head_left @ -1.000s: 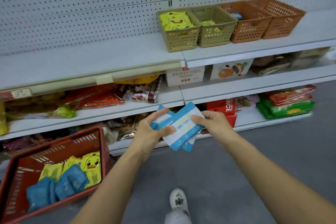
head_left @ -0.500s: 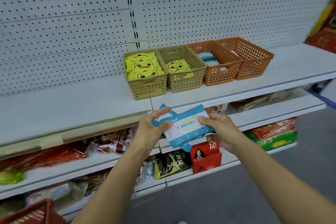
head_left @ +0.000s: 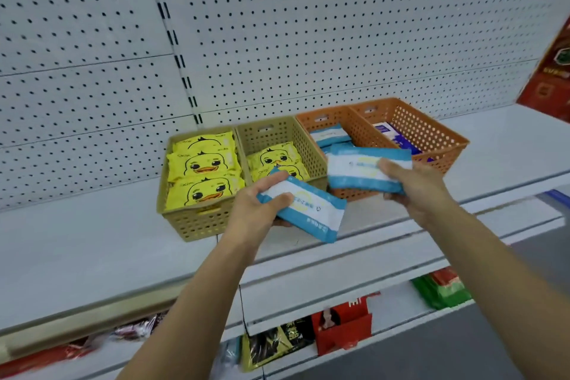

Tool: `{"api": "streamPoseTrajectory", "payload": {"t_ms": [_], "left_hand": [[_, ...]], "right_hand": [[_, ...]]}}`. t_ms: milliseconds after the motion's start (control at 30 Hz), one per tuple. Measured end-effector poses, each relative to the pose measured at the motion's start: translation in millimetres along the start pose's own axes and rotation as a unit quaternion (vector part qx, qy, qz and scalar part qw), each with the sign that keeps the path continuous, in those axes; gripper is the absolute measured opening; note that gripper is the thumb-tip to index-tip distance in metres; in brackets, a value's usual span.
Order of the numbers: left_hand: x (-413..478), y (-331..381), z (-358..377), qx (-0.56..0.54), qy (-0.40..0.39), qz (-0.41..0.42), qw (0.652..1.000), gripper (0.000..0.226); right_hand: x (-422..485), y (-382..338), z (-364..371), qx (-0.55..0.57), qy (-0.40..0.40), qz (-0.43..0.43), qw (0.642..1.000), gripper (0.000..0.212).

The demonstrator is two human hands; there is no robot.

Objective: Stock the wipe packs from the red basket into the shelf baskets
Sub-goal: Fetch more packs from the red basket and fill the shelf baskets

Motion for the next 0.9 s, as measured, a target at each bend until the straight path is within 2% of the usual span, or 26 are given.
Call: {"api": "streamPoseTrajectory", "payload": {"t_ms": [100,200,267,367,567,633,667,767,800,833,867,900], "left_hand": [[30.3,2.9,12.2,-0.020,0.019,0.002,1.000,0.035],[59.7,4.0,19.4,-0.017,0.049,0.015,0.999,0.040],[77.6,0.8,22.5,-0.008,0.072,0.015,0.997,0.045],[101.6,-2.8,29.7,-0.017,0.100,0.017,0.995,0.052],[128.4,-9.3,39.2,-0.027,0.144,0.013,0.989,0.054],[132.6,-11.2,42.5,-0.019,0.149,0.014,0.989,0.052],[134.6,-12.0,44.1,-0.015,0.150,0.015,0.988,0.052],[142.1,-16.3,49.5,-0.019,0.154,0.016,0.988,0.052],[144.0,-17.6,51.5,-0.019,0.154,0.013,0.988,0.052],[146.3,-18.4,53.9,-0.016,0.154,0.013,0.988,0.053],[148.3,-18.5,57.3,-0.011,0.151,0.014,0.988,0.054],[150.0,-16.7,62.1,-0.004,0.146,0.018,0.989,0.054]], "right_hand": [[48.8,-33.1,-6.5,-0.027,0.059,-0.050,0.997,0.018],[98.7,-56.8,4.3,-0.142,0.077,-0.093,0.982,0.024],[133.3,-60.6,18.0,-0.220,0.055,-0.102,0.969,0.025],[182.6,-51.6,44.5,-0.315,-0.007,-0.086,0.945,0.016],[244.9,-7.3,75.9,-0.399,-0.060,0.006,0.915,0.027],[253.2,-1.4,77.4,-0.478,-0.061,-0.021,0.876,0.044],[255.4,-1.5,78.3,-0.532,-0.062,-0.050,0.843,0.052],[250.6,-10.0,86.7,-0.680,-0.067,-0.179,0.708,0.062],[245.4,-18.8,91.6,-0.685,-0.066,-0.234,0.687,0.060],[243.0,-28.3,96.7,-0.657,-0.069,-0.288,0.694,0.053],[236.1,-42.5,98.5,-0.586,-0.080,-0.316,0.742,0.043],[230.8,-54.9,99.5,-0.491,-0.110,-0.306,0.809,0.032]]}}
Point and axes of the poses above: each hand's wrist, its own x-axis towards the middle knuckle, its own z-axis out of the palm, y = z × x, the point moved 8 cm from there along x, towards the middle knuckle, and after that the axes turned 6 degrees about z, right-handed, at the moved point
